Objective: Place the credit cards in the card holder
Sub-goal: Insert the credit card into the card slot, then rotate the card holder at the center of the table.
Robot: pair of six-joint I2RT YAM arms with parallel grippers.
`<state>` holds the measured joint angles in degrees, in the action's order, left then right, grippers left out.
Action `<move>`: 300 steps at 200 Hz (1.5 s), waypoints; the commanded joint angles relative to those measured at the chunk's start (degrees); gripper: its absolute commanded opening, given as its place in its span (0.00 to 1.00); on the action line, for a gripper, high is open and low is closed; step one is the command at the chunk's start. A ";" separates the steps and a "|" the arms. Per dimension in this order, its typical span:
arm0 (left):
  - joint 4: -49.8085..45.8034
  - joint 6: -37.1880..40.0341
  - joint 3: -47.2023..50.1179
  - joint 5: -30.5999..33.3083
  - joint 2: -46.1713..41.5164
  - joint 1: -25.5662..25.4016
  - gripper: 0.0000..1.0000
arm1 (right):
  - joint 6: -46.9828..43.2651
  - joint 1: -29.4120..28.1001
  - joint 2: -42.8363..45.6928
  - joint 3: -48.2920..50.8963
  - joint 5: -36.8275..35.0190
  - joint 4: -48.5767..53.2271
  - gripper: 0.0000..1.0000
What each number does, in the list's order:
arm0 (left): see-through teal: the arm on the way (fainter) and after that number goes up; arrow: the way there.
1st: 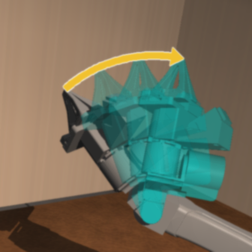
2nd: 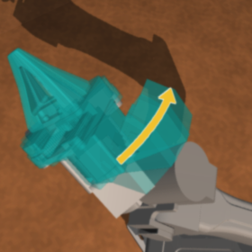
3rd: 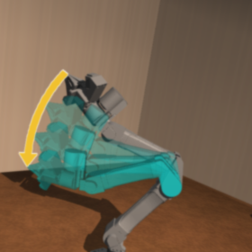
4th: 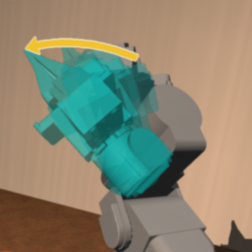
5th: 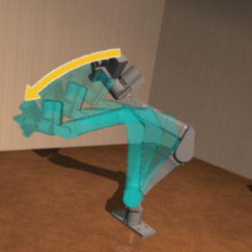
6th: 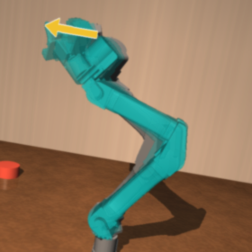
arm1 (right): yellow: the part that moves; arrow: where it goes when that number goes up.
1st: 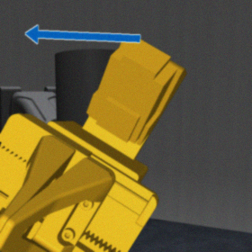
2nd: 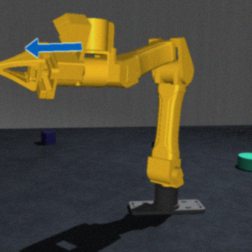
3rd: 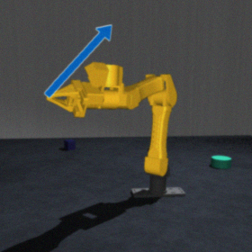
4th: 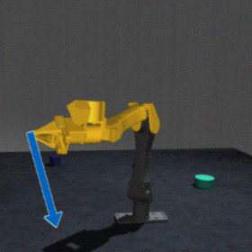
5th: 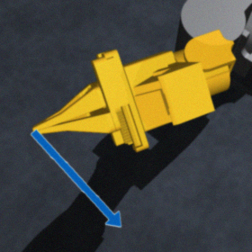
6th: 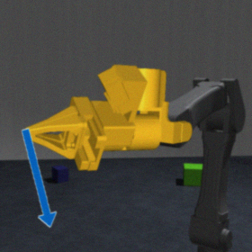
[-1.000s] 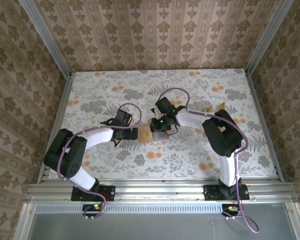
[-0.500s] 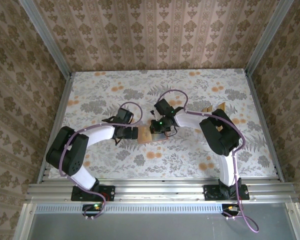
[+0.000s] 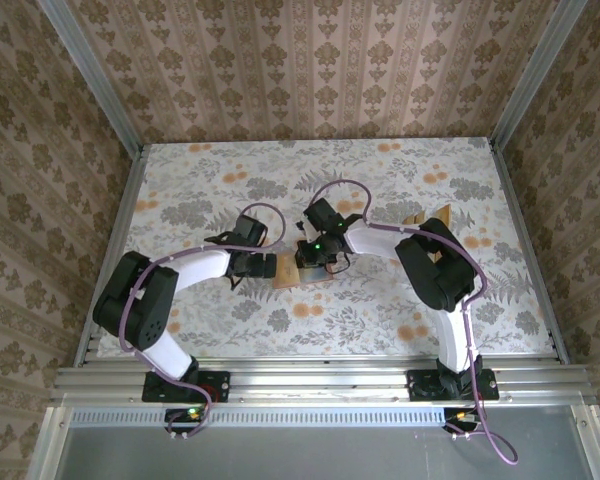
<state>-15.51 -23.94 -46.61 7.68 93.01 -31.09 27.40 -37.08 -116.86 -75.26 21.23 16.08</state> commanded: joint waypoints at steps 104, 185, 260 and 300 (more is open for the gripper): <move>1.57 3.79 -1.25 -1.52 1.56 2.09 0.97 | 0.08 1.15 4.12 -1.16 0.22 3.01 0.03; -3.65 5.85 -3.85 -3.11 -6.52 6.07 0.98 | -3.80 4.83 8.46 0.35 -4.36 8.05 0.41; -1.25 0.09 1.16 -3.57 -10.76 1.19 0.98 | -2.32 4.91 12.45 6.75 -4.43 6.46 0.61; 0.43 -0.88 1.22 -3.30 -8.56 -0.83 0.98 | 0.69 4.48 13.46 10.34 -2.78 2.64 0.59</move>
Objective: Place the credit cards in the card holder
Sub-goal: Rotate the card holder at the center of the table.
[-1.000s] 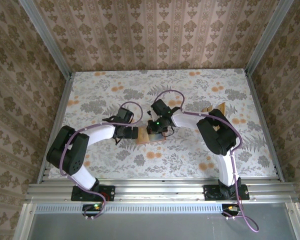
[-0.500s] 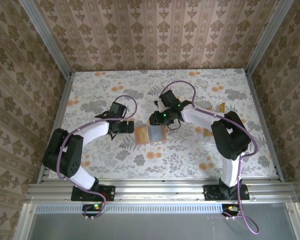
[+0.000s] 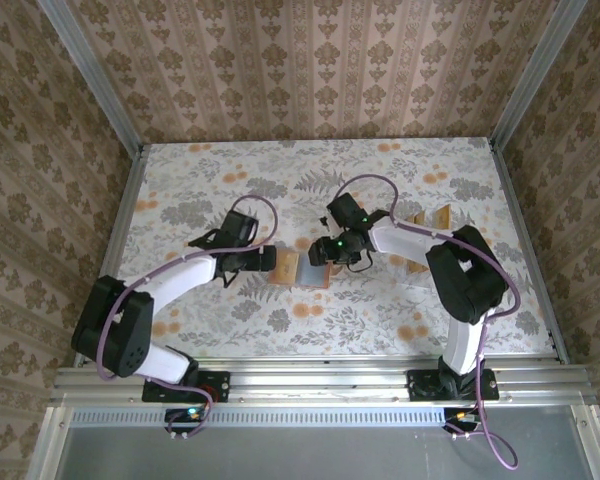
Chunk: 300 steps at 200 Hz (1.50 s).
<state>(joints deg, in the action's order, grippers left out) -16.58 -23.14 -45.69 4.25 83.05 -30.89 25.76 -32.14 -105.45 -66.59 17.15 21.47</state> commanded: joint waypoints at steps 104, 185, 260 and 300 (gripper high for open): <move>3.31 -0.57 -0.20 2.43 4.78 -3.91 0.98 | 7.02 -4.77 10.85 2.33 -3.52 -1.18 0.56; 3.56 -0.29 0.88 2.81 2.56 -3.52 0.98 | 8.87 -6.06 9.63 8.93 -7.28 -3.82 0.49; 3.49 0.43 0.18 1.51 2.69 -3.56 0.98 | 4.14 0.21 5.54 5.71 -7.48 -1.52 0.48; 3.41 0.54 -0.51 1.06 2.67 -3.99 0.98 | 3.22 0.28 7.36 3.74 -6.23 -0.09 0.47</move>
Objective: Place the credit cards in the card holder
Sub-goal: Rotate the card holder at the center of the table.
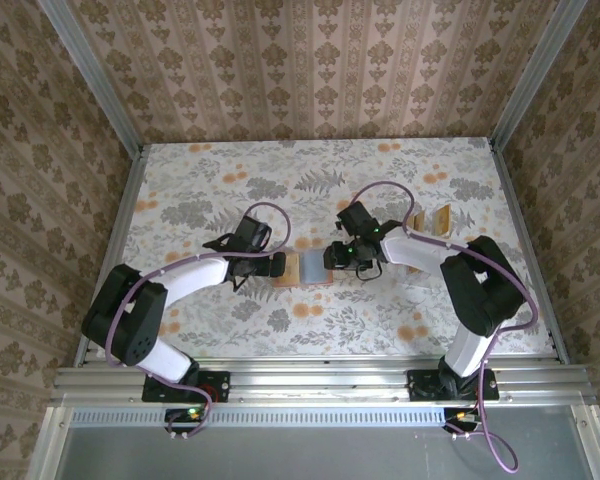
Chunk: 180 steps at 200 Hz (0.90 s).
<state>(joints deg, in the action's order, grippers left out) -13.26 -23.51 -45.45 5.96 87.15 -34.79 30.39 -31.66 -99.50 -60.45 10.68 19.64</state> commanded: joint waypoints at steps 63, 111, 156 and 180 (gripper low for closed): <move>0.00 0.18 -1.89 0.27 -1.55 -2.24 0.98 | -0.38 -1.04 -1.95 -8.14 5.49 1.06 0.48; 0.59 -0.43 -1.86 2.23 -1.24 -4.89 0.98 | -0.32 -1.27 -8.73 -11.66 6.77 0.29 0.47; 1.57 -0.51 -2.39 3.44 -0.14 -7.39 0.98 | 0.01 -1.38 -11.47 -11.54 7.50 -0.86 0.47; 1.64 -0.36 -3.16 3.70 1.14 -8.23 0.98 | 0.05 -1.47 -11.79 -11.30 7.69 -1.35 0.46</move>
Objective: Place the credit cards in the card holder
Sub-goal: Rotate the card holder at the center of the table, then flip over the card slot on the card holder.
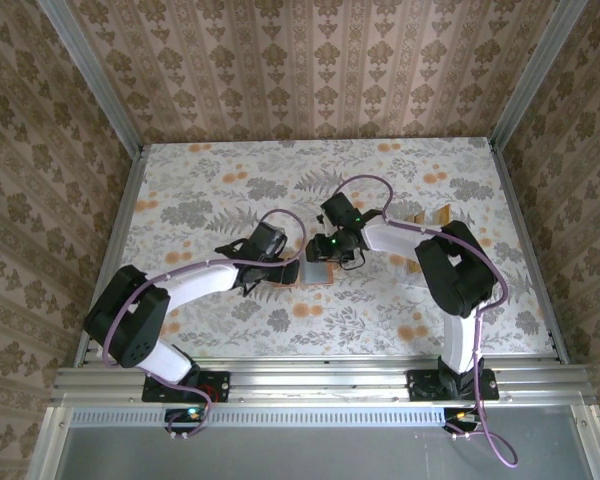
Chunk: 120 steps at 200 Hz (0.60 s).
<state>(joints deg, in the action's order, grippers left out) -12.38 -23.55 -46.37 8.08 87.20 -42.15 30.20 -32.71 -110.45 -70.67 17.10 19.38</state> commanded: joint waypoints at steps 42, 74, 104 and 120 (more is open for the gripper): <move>1.54 -0.22 -1.95 1.62 1.74 -1.26 0.98 | 0.32 -0.51 -0.53 -0.69 1.73 -1.48 0.45; 2.69 -0.31 -0.84 1.55 1.70 -1.62 0.98 | 0.89 -0.91 -1.36 -0.86 2.01 -1.94 0.44; 3.63 0.06 -0.05 1.50 1.74 -2.05 0.98 | 1.44 -1.52 -2.69 -0.96 2.36 -2.46 0.44; 4.18 0.42 0.31 1.34 1.76 -2.24 0.98 | 1.84 -1.74 -3.32 -1.04 2.74 -2.73 0.43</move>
<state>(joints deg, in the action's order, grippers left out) -9.65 -23.53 -47.24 8.97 88.44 -43.83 30.68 -33.89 -112.09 -70.67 18.50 16.84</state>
